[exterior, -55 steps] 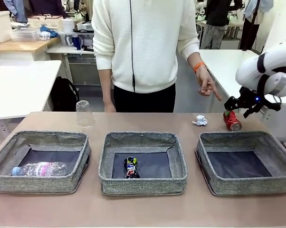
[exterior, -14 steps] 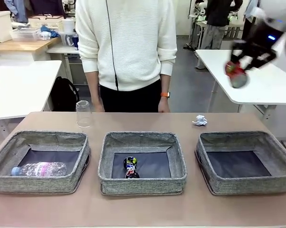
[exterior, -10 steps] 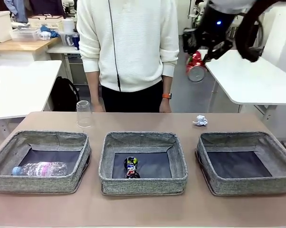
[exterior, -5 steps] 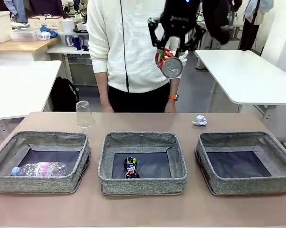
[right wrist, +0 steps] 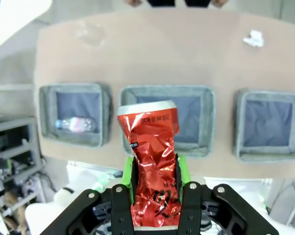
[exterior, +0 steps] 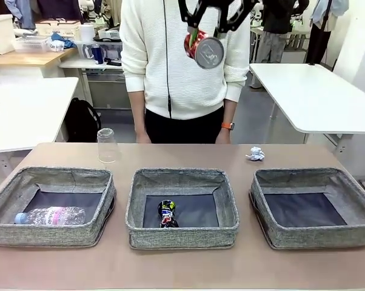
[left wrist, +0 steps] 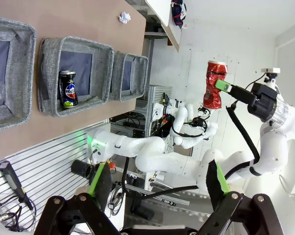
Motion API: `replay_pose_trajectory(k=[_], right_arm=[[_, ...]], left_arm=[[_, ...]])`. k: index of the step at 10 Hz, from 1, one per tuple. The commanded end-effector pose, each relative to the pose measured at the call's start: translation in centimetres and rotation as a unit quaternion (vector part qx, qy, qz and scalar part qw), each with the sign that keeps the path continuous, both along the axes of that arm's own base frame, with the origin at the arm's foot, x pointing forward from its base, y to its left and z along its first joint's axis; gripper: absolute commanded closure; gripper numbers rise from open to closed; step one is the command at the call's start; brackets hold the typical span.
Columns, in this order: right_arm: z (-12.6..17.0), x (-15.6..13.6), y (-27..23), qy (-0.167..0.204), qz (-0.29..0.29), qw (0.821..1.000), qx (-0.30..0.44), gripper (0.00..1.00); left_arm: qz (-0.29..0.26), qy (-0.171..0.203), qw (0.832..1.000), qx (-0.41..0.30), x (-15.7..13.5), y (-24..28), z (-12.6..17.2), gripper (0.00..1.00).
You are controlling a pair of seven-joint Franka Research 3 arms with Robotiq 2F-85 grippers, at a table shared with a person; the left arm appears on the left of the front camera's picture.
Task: Sort the waste into the appropriate baskets.
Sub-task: Pick up the waste item pointed out by the person.
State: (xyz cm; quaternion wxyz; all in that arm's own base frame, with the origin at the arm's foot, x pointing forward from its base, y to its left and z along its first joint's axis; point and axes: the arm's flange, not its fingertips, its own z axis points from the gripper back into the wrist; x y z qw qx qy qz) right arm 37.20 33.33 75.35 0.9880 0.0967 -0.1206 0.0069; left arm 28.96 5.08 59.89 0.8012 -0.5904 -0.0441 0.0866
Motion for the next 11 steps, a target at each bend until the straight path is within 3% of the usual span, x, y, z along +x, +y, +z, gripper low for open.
replay_pose_trajectory(k=[1, 5, 6, 7, 8, 9, 11], right_arm=[[1.5, 0.5, 1.4, 0.024, -0.006, 0.999, 0.04, 0.61], [0.4, 1.0, 5.2, 0.046, 0.018, 0.998, 0.044, 0.61], [0.4, 1.6, 5.3, 0.076, 0.052, 0.995, 0.041, 0.61], [-0.2, 2.2, 4.3, 0.076, 0.036, 0.995, 0.049, 0.61], [-1.4, 2.5, 2.2, 0.103, 0.033, 0.992, 0.064, 0.61], [-1.1, 1.7, 5.1, 0.059, 0.04, 0.997, 0.038, 0.61], [-1.1, 1.7, 5.1, 0.059, 0.04, 0.997, 0.038, 0.61]], left_arm=[[-0.006, -0.006, 1.0, 0.004, -0.2, 0.3, 0.1, 0.0], [-0.006, -0.006, 1.0, 0.004, -0.2, 0.3, 0.1, 0.0], [-0.006, -0.006, 1.0, 0.004, -0.2, 0.3, 0.1, 0.0], [-0.006, -0.006, 1.0, 0.004, -0.2, 0.3, 0.1, 0.0], [-0.006, -0.006, 1.0, 0.004, -0.2, 0.3, 0.1, 0.0], [-0.006, -0.006, 1.0, 0.004, -0.2, 0.3, 0.1, 0.0], [-0.006, -0.006, 1.0, 0.004, -0.2, 0.3, 0.1, 0.0]])
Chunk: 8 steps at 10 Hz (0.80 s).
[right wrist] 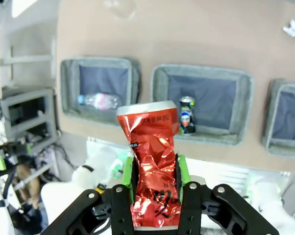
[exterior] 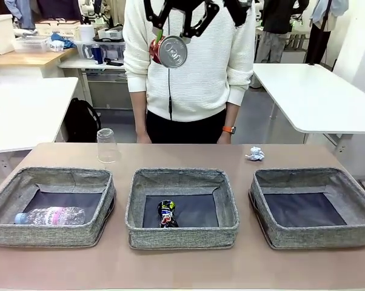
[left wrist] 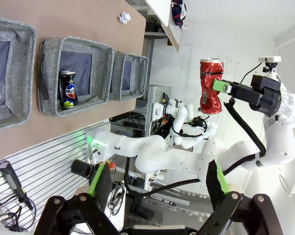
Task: Sort the waste into the appropriate baskets.
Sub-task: Pick up the waste item pointed out by the person, then place the picked waste into the Fabric basket indicated by the person.
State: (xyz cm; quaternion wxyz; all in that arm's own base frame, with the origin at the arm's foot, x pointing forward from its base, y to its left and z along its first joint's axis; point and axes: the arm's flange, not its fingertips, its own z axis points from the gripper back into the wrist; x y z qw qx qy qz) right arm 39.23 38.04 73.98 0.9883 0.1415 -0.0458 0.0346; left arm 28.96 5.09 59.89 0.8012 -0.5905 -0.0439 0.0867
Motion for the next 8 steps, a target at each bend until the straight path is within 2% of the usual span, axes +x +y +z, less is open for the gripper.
replay_pose_trajectory(k=[1, 8], right_arm=[[0.23, -0.33, 0.39, -0.013, 0.0, 1.0, -0.002, 0.61], [0.23, -0.33, 0.39, -0.013, 0.0, 1.0, -0.002, 0.61]], left_arm=[[-0.006, -0.007, 1.0, 0.004, -0.22, 0.27, 0.08, 0.0], [-0.006, -0.007, 1.0, 0.004, -0.22, 0.27, 0.08, 0.0]])
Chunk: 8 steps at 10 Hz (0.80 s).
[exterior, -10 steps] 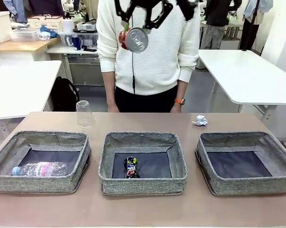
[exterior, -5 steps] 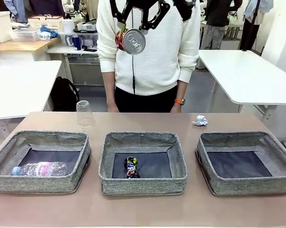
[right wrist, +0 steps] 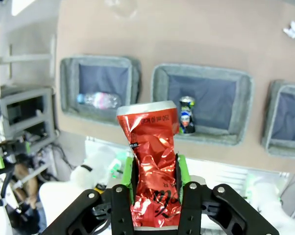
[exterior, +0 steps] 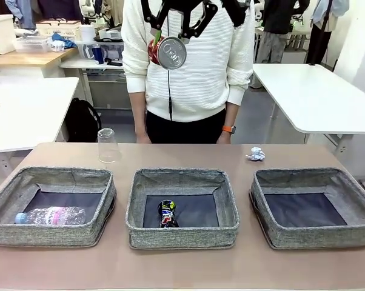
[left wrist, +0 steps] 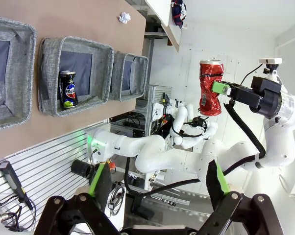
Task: Sort the waste into the appropriate baskets.
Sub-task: Place the picked waste into the Fabric basket indicated by the person.
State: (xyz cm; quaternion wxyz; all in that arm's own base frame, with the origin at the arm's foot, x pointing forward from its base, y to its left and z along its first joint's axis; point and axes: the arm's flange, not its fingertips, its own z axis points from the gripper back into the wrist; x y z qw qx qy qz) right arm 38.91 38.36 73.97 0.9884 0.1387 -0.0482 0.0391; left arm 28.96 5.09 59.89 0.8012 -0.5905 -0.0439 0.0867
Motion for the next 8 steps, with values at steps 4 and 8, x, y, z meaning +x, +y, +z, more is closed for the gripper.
replay_pose_trajectory(k=[4, 8], right_arm=[[0.24, -0.02, 0.07, -0.01, -0.004, 1.0, 0.001, 0.61], [0.24, -0.02, 0.07, -0.01, -0.004, 1.0, 0.001, 0.61]], left_arm=[[-0.006, -0.007, 1.0, 0.004, -0.22, 0.27, 0.07, 0.0], [-0.006, -0.007, 1.0, 0.004, -0.22, 0.27, 0.07, 0.0]])
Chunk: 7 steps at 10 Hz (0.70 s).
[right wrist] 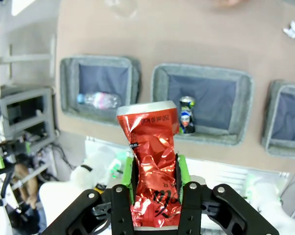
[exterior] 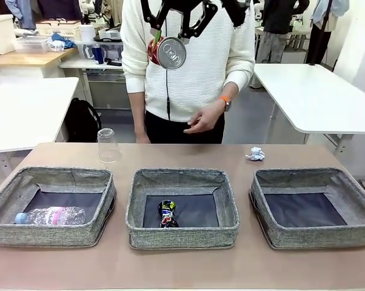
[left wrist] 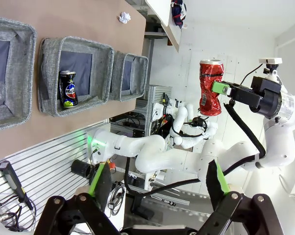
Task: Sort the waste into the appropriate baskets.
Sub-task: Place the picked waste into the Fabric basket indicated by the person.
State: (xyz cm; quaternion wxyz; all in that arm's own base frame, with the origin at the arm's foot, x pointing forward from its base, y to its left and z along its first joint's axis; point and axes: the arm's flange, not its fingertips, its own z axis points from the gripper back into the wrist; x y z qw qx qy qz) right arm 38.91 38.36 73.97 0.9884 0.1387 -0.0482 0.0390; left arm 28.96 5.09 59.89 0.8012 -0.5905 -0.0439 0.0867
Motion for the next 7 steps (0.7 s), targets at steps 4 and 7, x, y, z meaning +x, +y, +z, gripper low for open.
replay_pose_trajectory(k=[4, 7], right_arm=[[0.24, -0.02, 0.07, -0.01, -0.004, 1.0, 0.001, 0.61], [0.24, -0.02, 0.07, -0.01, -0.004, 1.0, 0.001, 0.61]], left_arm=[[-0.006, -0.007, 1.0, 0.004, -0.22, 0.27, 0.07, 0.0], [-0.006, -0.007, 1.0, 0.004, -0.22, 0.27, 0.07, 0.0]])
